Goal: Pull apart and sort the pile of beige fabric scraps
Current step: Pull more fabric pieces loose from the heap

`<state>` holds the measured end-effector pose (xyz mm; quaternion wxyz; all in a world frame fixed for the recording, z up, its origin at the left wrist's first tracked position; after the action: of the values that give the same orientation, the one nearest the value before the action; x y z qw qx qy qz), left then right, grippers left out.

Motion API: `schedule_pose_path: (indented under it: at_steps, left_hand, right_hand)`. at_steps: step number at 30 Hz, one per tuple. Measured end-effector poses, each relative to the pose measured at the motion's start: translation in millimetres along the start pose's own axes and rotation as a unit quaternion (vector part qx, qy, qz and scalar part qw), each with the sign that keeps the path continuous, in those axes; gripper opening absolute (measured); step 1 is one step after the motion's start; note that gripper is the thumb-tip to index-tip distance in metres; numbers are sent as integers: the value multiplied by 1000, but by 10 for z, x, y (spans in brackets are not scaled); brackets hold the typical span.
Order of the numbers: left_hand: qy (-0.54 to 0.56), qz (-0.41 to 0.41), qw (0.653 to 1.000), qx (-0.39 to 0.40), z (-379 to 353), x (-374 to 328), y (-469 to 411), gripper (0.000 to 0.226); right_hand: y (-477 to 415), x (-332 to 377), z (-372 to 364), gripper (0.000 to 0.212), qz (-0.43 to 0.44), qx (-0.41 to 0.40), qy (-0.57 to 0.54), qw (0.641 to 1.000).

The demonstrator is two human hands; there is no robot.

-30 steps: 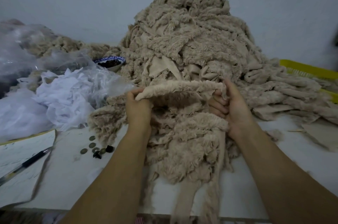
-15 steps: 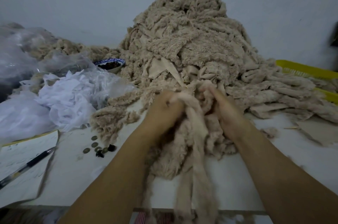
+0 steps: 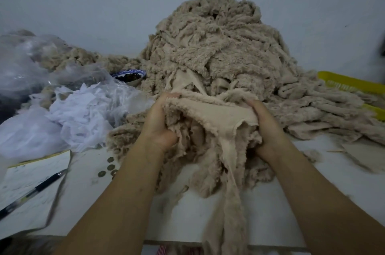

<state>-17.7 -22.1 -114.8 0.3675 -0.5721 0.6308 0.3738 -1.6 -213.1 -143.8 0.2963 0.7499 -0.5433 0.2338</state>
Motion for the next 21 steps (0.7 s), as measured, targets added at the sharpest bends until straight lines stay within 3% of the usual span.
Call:
schedule_pose_path:
  at_steps: [3, 5, 6, 8, 10, 11, 12, 14, 16, 18, 19, 21]
  left_hand:
    - [-38, 13, 999, -25, 30, -14, 5, 37]
    - [-187, 20, 976, -108, 123, -57, -7, 32]
    - [-267, 10, 950, -162, 168, -110, -29, 28]
    - [-353, -52, 905, -232, 147, -277, -63, 19]
    - [-380, -124, 891, -214, -58, -418, -88, 16]
    - [-398, -144, 886, -188, -189, -447, -115, 17]
    - [-421, -154, 879, -163, -310, -442, -150, 20]
    - [-467, -157, 859, -137, -512, -362, -248, 22]
    - [-482, -157, 851, -136, -693, -251, -377, 24]
    - [-502, -171, 834, -153, -858, -154, -498, 29]
    - [-512, -190, 821, -166, -921, -107, -526, 29]
    - [-528, -231, 790, -210, -958, 0, -508, 26]
  right_hand:
    - [14, 14, -1, 30, 3, 15, 36, 999]
    - [46, 41, -45, 25, 38, 51, 106, 992]
    - [112, 24, -144, 26, 56, 95, 192, 975]
    - [275, -257, -380, 43, 15, 225, 438, 870]
    - [359, -580, -414, 61, -77, 301, 584, 750]
    - [374, -634, -407, 61, -113, 308, 592, 736]
    - [392, -639, -420, 57, -130, 310, 577, 744]
    - [328, -565, -389, 50, -124, 289, 496, 809]
    - [213, -403, -351, 44, -53, 218, 418, 880]
    - [88, -169, -227, 39, 68, 95, 354, 928]
    - [45, -43, -131, 40, 133, 25, 341, 930]
    - [-9, 167, 51, 47, 232, -75, 383, 891]
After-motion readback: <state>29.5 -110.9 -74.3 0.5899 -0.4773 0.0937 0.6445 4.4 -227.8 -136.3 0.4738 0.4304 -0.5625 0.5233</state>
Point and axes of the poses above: each hand's wrist, its own y-axis away from the middle knuckle, its own z-axis out of the back of the hand, x = y × z, the point moved 7 cm from there along -y, towards the middle knuckle, and after that the axes turned 12 degrees about -y, right-handed, at the moved point
